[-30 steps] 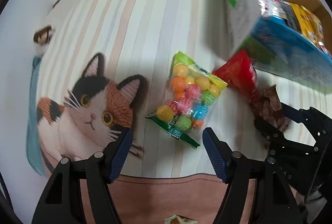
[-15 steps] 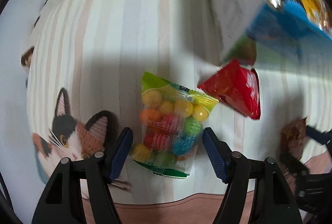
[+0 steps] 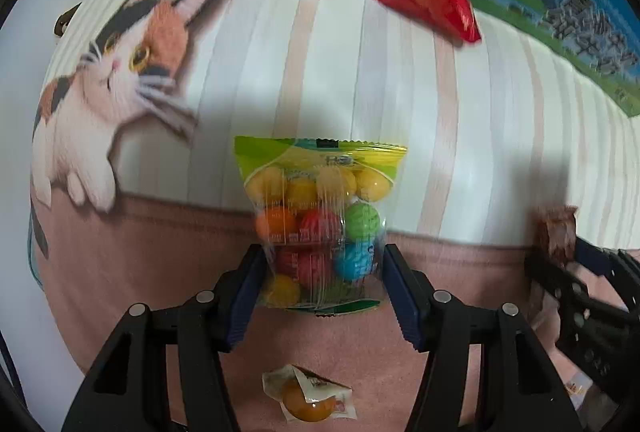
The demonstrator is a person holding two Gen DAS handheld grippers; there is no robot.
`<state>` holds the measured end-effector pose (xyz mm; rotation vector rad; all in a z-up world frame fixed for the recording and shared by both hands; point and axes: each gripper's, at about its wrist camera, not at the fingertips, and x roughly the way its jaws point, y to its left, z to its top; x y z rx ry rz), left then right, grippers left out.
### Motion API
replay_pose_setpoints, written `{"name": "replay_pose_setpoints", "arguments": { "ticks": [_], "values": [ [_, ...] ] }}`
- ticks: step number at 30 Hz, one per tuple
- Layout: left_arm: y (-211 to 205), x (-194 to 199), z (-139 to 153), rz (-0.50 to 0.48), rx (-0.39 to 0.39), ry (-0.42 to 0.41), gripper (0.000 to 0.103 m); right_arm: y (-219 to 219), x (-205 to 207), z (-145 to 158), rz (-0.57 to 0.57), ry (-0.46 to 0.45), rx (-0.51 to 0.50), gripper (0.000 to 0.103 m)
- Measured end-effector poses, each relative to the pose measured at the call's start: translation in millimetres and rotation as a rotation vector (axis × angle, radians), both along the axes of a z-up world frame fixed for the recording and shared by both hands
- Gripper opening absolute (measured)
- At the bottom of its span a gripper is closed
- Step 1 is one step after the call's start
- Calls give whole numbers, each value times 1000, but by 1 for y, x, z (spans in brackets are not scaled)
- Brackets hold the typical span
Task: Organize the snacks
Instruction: 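Grasp the candy bag with left tool while right tool grasps brown cookie pack, then lift both held packs and carry them over the box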
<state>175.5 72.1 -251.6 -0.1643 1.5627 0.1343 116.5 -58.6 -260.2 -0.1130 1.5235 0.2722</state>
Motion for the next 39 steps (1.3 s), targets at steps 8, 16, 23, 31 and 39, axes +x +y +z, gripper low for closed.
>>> {"name": "replay_pose_setpoints", "arguments": {
  "ticks": [8, 16, 23, 31, 39],
  "values": [
    [-1, 22, -24, 9, 19, 1, 57, -20, -10, -2, -71, 10, 24, 78],
    [-26, 24, -16, 40, 33, -40, 49, 2, -23, -17, -43, -73, -51, 59],
    [-13, -3, 23, 16, 1, -74, 47, -8, -35, 0, -54, -94, 22, 59],
    [-40, 20, 106, -57, -106, -206, 47, -57, -13, 103, -110, -171, 183, 59],
    [-58, 118, 182, -121, -242, -299, 47, -94, 64, 214, -138, -306, 295, 59]
  ]
}}
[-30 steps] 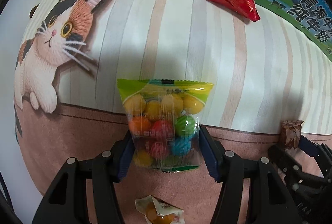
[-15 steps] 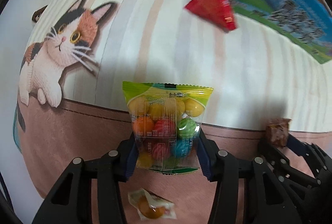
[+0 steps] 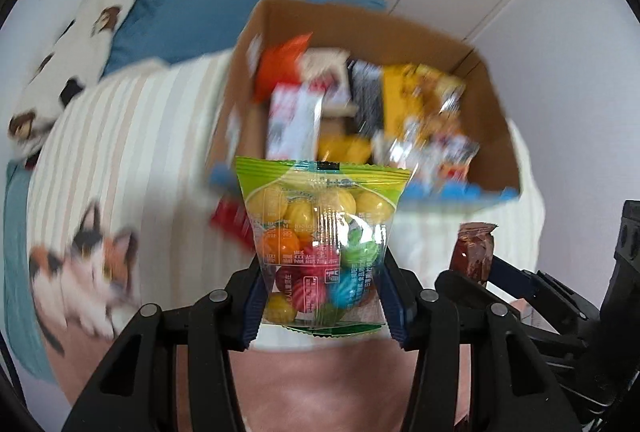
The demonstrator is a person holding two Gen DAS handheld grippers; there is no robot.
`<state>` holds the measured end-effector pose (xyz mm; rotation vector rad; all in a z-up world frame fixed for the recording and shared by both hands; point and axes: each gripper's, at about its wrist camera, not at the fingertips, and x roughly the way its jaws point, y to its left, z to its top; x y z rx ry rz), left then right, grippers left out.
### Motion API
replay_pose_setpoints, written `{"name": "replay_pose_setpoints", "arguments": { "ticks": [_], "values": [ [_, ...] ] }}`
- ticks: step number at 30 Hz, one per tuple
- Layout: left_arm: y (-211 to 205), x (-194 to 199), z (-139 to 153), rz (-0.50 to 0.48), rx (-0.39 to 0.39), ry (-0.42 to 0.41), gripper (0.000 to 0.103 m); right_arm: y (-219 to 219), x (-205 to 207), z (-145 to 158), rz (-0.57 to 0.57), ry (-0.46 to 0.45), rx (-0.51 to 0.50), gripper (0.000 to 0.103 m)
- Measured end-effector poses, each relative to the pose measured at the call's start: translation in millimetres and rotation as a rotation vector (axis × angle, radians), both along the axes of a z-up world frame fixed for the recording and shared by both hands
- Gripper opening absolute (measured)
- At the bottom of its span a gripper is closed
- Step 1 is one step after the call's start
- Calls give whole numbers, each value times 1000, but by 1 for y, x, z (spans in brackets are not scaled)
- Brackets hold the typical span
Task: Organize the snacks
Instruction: 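Lift both held packs and carry them over the box, then open both tools to drop the packs into the box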
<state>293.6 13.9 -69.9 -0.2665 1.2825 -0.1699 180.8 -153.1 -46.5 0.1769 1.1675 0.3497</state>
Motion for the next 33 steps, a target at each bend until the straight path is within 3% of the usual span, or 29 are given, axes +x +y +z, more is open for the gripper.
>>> {"name": "replay_pose_setpoints", "arguments": {
  "ticks": [4, 7, 13, 17, 19, 20, 21, 22, 27, 33],
  "values": [
    [-10, 58, 11, -33, 36, 39, 47, -5, 64, 36, -5, -32, -4, 59],
    [-4, 94, -8, -38, 75, 110, 47, -2, 107, 36, 0, -4, 1, 59],
    [17, 125, -53, -3, 122, 238, 47, 14, 171, -3, 3, 96, 20, 59],
    [22, 131, -75, 12, 130, 297, 48, 26, 194, -40, 7, 193, 72, 60],
    [27, 133, -84, 45, 117, 317, 50, 28, 204, -60, 3, 270, 62, 69],
    [29, 134, -87, 54, 113, 321, 55, 30, 206, -68, 0, 283, 54, 80],
    [31, 135, -89, 62, 105, 315, 64, 31, 208, -75, -3, 284, 40, 88],
    [31, 136, -89, 63, 107, 312, 78, 31, 208, -78, 2, 281, 23, 89],
    [23, 136, -87, 45, 126, 291, 87, 23, 209, -85, -27, 271, -27, 93],
    [15, 132, -76, 35, 147, 254, 87, 11, 198, -80, -39, 242, -117, 94]
  ]
}}
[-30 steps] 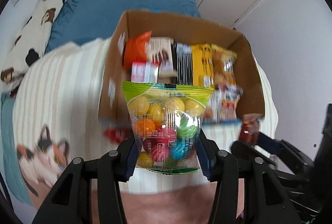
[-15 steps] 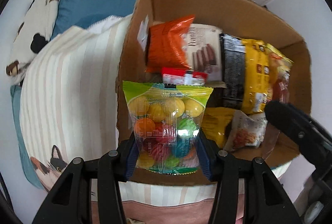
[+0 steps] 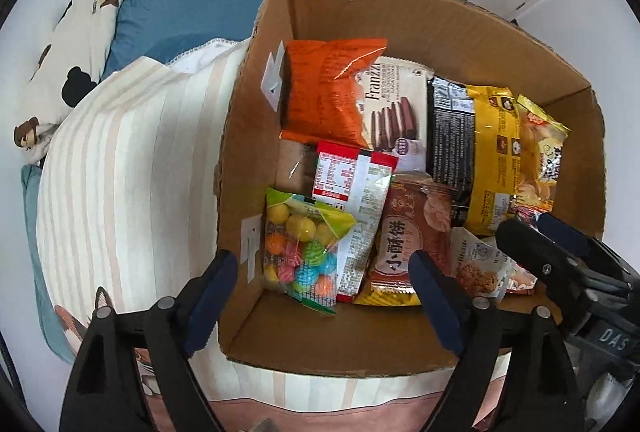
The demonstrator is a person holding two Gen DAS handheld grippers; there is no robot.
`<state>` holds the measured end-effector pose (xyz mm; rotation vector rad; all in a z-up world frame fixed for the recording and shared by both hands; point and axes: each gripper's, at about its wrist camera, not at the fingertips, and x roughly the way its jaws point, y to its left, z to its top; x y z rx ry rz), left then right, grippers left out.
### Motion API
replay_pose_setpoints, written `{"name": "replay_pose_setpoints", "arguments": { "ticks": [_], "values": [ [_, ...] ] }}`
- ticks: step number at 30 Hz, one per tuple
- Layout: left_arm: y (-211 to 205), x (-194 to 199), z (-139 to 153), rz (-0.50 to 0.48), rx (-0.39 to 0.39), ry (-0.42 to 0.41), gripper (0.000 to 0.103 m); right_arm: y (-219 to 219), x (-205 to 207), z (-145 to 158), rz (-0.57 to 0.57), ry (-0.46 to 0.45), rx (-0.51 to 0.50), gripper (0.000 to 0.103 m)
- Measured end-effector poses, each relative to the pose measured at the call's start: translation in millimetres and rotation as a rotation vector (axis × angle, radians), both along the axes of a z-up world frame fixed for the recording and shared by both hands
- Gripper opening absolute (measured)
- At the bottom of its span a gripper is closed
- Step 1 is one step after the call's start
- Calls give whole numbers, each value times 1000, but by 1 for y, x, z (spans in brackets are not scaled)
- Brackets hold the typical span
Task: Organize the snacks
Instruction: 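Open both tools to drop the packs into the box, then move both tools back toward the red packet on the bed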
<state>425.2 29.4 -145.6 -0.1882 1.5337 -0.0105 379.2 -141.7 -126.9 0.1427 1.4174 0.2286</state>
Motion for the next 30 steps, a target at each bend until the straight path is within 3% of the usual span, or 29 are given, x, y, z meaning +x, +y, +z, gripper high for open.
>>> {"name": "replay_pose_setpoints", "arguments": {
  "ticks": [5, 9, 19, 30],
  "values": [
    [0, -11, 19, 14, 10, -62, 87, -13, -18, 16, -2, -41, -87, 94],
    [-5, -33, 44, 3, 60, -160, 87, -22, -42, 37, -19, -109, -150, 94],
    [-20, -106, 108, 13, 139, -401, 87, -35, -119, 96, -75, -276, -181, 97],
    [-33, -167, 141, 17, 182, -509, 87, -42, -194, 140, -105, -406, -171, 97]
  ]
}}
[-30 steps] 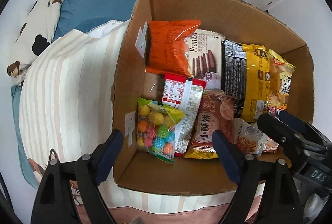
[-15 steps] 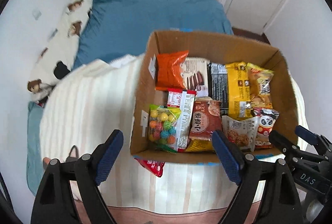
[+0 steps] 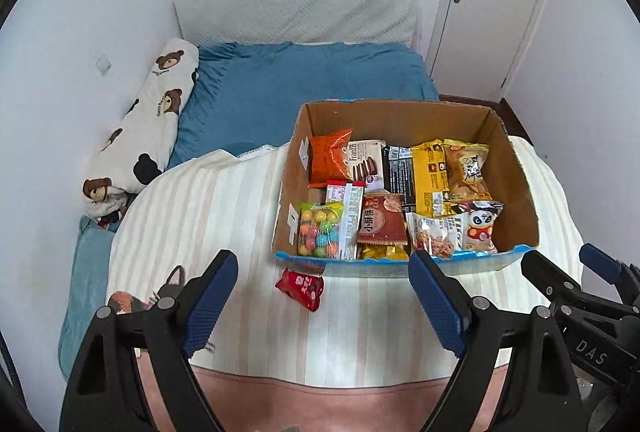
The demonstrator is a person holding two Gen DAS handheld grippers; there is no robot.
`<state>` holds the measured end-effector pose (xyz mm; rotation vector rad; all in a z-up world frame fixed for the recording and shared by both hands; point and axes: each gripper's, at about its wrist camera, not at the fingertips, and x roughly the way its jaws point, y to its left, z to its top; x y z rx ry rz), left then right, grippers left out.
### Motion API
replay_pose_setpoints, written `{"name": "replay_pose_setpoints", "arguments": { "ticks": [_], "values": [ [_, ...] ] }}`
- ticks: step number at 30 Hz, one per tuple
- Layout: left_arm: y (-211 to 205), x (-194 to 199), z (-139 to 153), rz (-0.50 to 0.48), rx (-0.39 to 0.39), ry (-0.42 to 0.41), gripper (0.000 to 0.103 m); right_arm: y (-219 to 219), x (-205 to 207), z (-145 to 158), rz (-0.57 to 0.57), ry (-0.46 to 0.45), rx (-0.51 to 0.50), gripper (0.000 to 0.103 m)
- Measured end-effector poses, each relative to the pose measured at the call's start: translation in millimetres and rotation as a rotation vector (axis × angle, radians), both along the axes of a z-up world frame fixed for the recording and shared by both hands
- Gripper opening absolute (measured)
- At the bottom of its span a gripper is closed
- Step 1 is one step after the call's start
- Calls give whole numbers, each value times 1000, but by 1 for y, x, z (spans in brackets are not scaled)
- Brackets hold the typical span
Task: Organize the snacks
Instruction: 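Move both tools back toward the red packet on the bed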
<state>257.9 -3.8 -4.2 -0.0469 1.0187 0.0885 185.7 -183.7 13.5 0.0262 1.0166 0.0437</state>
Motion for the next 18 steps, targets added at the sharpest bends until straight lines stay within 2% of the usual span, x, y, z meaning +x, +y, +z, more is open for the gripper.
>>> {"name": "replay_pose_setpoints", "arguments": {
  "ticks": [5, 8, 11, 15, 18],
  "values": [
    [6, -19, 4, 32, -45, -11, 87, -6, -26, 7, 5, -11, 48, 99],
    [17, -40, -10, 62, -80, 27, 87, -7, -42, -8, 30, 34, 88, 99],
    [28, -64, -38, 84, -78, 93, 87, -4, -61, -33, 52, 102, 134, 99],
    [56, -100, -102, 154, -73, 264, 87, 10, -86, -83, 89, 220, 171, 99],
    [73, -128, -152, 196, -119, 401, 87, 25, -98, -120, 112, 309, 186, 99]
  ]
}}
